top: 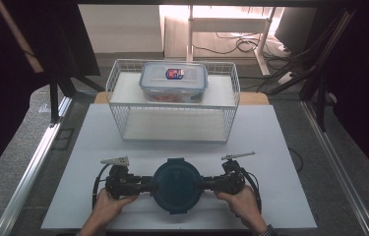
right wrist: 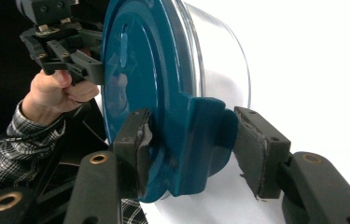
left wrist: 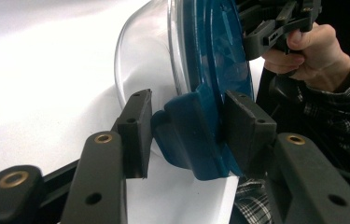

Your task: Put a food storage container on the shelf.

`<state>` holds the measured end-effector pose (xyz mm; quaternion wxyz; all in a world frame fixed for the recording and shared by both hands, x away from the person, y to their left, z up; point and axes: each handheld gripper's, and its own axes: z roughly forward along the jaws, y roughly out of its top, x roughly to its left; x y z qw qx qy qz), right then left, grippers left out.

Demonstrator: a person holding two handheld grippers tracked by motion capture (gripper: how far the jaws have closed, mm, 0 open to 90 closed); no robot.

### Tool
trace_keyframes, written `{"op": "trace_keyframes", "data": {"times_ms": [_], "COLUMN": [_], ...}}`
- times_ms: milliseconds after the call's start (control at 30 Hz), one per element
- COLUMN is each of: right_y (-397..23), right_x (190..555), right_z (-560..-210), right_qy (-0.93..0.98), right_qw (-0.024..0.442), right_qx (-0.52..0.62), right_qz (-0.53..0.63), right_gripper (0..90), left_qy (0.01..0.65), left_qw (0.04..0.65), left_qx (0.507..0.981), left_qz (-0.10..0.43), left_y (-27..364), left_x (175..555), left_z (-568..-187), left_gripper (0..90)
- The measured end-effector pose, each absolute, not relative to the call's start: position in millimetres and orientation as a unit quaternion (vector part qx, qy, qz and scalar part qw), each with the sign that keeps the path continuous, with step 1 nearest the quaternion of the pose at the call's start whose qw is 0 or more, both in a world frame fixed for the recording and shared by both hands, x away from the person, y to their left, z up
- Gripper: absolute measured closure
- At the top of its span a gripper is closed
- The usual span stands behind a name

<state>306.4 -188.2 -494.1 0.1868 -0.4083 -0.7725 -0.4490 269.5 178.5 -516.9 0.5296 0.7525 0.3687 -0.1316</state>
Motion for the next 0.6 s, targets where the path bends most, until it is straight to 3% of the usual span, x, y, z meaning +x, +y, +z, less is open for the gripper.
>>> {"op": "trace_keyframes", "data": {"times_ms": [167, 600], "right_y": [-190, -188], "right_x": [302, 292], "right_z": [-491, -483], "right_qy": [-0.774, -0.766], "right_qw": [0.182, 0.149], "right_qx": [-0.401, -0.424], "right_qz": [-0.455, -0.459], "right_gripper": [55.8, 56.3], "left_qy": [0.381, 0.420], "left_qw": [0.540, 0.551], "left_qx": [0.735, 0.701], "left_qz": [-0.155, -0.168], "left_y": [184, 181], "left_x": [270, 266], "left_z": [-523, -523], "left_gripper": [55.9, 56.9]}}
